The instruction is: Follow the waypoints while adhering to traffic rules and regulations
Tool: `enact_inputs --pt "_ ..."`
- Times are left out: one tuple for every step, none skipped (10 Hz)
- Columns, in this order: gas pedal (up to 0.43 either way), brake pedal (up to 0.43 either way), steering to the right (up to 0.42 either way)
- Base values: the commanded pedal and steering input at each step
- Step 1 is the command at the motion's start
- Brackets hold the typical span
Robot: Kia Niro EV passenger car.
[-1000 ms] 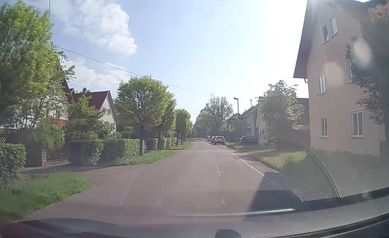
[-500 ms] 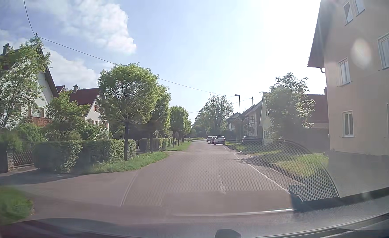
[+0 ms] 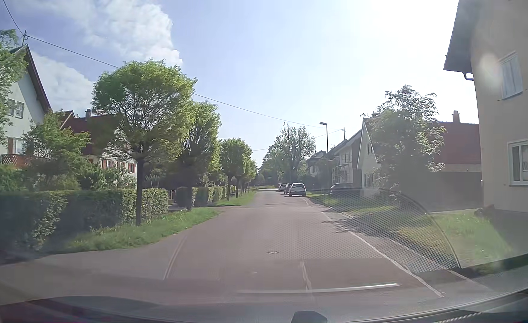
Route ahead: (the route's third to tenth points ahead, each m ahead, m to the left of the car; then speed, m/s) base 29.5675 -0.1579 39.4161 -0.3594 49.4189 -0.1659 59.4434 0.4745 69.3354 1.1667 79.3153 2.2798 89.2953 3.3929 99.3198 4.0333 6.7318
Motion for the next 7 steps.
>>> enact_inputs --pt "0.067 0.0 0.01" --pt "0.067 0.0 0.01" --pt "0.067 0.0 0.01" --pt "0.067 0.0 0.009" --pt "0.067 0.0 0.008" --pt "0.067 0.0 0.009" --pt "0.067 0.0 0.008"
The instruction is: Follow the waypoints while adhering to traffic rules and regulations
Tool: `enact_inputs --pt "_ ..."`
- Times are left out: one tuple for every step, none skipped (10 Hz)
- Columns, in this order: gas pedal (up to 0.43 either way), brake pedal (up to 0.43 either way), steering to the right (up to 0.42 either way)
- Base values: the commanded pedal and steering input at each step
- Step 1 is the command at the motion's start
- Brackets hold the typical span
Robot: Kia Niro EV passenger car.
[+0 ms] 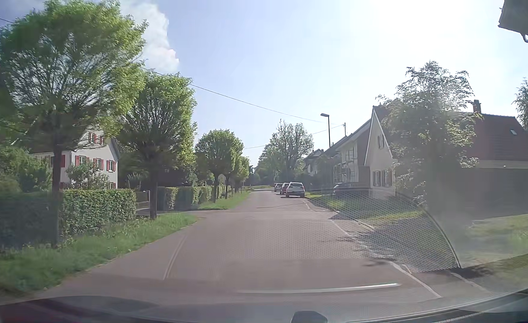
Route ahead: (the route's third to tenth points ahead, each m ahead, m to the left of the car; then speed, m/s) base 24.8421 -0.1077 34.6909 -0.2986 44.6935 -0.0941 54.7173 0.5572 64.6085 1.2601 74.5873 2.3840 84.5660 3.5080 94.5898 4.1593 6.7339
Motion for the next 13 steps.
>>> enact_inputs --pt "0.059 0.0 0.009" --pt "0.059 0.0 0.014" --pt "0.059 0.0 0.018" --pt "0.059 0.0 0.019" --pt "0.059 0.0 0.019" --pt "0.059 0.0 0.015" --pt "0.059 0.0 0.009" --pt "0.059 0.0 0.004" --pt "0.047 0.0 0.001" --pt "0.039 0.0 0.0" --pt "0.028 0.0 -0.003" --pt "0.028 0.0 -0.006" --pt "0.028 0.0 -0.007"
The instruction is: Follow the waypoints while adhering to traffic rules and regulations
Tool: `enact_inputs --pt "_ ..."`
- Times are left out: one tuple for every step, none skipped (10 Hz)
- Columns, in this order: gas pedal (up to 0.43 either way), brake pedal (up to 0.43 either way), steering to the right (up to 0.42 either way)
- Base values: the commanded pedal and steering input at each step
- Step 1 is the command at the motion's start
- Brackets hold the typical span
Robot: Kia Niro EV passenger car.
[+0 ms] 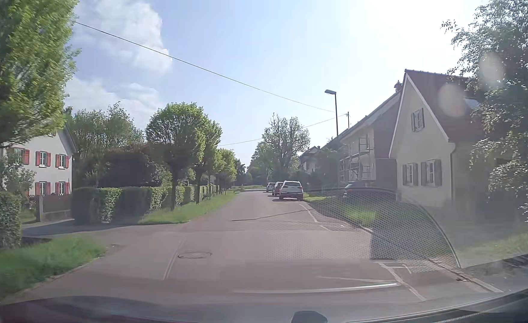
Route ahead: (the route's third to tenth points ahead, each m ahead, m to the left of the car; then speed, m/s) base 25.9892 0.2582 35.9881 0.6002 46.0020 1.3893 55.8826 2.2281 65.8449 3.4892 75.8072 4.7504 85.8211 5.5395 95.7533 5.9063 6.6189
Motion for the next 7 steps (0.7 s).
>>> enact_inputs --pt "0.028 0.0 -0.01" --pt "0.028 0.0 -0.014" --pt "0.028 0.0 -0.015" --pt "0.028 0.0 -0.016" --pt "0.028 0.0 -0.02" --pt "0.008 0.0 -0.023" --pt "0.0 0.0 -0.025"
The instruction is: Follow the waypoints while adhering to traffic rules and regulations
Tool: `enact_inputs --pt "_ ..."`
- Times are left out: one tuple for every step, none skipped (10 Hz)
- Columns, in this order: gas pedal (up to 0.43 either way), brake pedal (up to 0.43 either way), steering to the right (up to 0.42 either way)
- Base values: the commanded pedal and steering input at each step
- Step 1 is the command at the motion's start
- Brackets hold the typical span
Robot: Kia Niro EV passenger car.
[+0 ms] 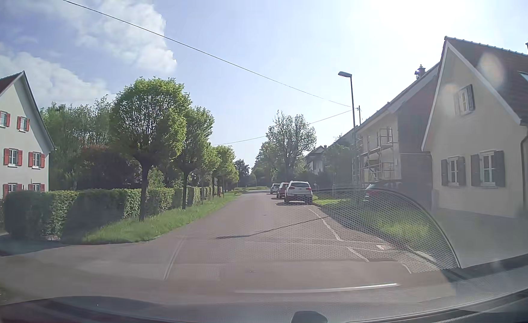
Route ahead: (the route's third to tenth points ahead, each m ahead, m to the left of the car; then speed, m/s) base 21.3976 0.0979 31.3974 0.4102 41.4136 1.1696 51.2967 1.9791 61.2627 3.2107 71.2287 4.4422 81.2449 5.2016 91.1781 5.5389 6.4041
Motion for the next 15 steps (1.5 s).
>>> enact_inputs --pt "0.0 0.0 -0.028" --pt "0.0 0.0 -0.027" --pt "0.0 0.0 -0.028" --pt "0.0 0.0 -0.028" --pt "0.0 0.006 -0.027" --pt "0.0 0.018 -0.027" --pt "0.0 0.043 -0.03" --pt "0.0 0.055 -0.033" --pt "0.0 0.067 -0.034" --pt "0.0 0.079 -0.035" --pt "0.0 0.085 -0.038" --pt "0.0 0.085 -0.039" --pt "0.0 0.085 -0.039" --pt "0.0 0.085 -0.038" --pt "0.0 0.085 -0.038"
